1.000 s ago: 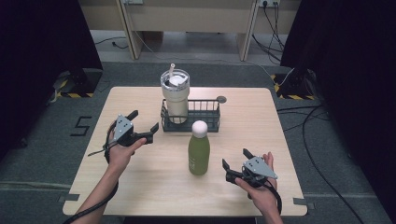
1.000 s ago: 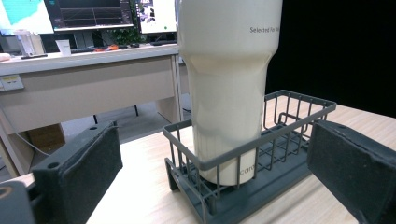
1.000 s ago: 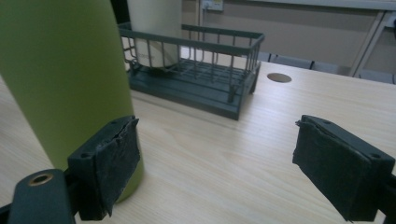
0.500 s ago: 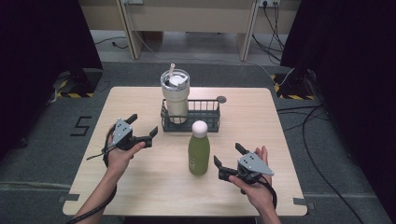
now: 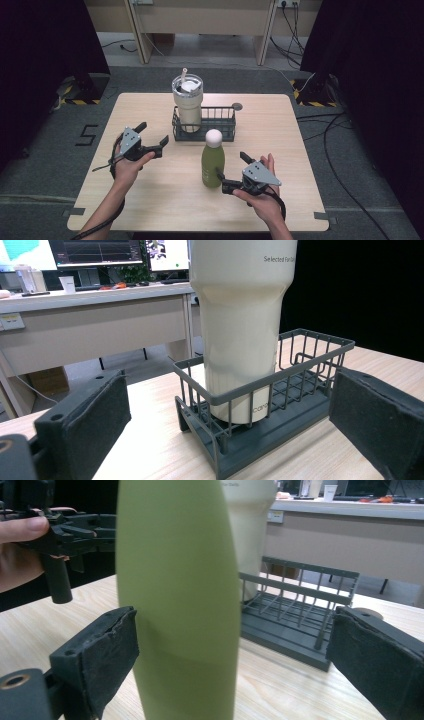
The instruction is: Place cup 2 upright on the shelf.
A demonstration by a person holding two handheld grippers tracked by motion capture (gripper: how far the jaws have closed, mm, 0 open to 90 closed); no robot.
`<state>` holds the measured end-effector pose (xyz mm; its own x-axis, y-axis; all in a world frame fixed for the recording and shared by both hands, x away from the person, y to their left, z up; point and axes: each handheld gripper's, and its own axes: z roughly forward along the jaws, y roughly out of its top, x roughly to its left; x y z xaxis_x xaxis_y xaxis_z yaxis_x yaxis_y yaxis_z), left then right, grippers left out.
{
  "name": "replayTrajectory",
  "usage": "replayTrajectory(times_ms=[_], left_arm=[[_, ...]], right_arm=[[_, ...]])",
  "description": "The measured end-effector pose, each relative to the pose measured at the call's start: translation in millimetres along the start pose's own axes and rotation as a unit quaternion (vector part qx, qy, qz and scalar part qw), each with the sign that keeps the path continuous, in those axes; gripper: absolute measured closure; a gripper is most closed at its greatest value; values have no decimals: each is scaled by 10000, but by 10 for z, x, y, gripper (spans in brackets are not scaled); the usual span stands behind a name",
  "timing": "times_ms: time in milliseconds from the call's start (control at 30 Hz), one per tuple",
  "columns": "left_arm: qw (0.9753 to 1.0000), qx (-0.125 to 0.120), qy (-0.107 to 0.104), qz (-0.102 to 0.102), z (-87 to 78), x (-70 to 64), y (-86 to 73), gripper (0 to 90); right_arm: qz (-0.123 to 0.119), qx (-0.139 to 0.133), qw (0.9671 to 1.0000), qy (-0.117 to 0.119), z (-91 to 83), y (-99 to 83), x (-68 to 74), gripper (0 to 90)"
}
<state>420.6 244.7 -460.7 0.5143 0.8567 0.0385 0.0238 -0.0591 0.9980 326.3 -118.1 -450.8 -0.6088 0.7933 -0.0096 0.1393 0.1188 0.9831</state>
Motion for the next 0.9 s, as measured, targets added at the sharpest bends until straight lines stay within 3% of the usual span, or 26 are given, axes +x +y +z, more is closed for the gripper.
replayTrajectory(times_ms=[400, 900], left_arm=[[10000, 10, 18, -20, -4, 15, -12, 22], [10000, 25, 20, -45, -1, 29, -25, 22]], right_arm=[[-61, 46, 9998, 210, 186, 31, 151, 86], [-220, 155, 9995, 192, 446, -11, 208, 150]])
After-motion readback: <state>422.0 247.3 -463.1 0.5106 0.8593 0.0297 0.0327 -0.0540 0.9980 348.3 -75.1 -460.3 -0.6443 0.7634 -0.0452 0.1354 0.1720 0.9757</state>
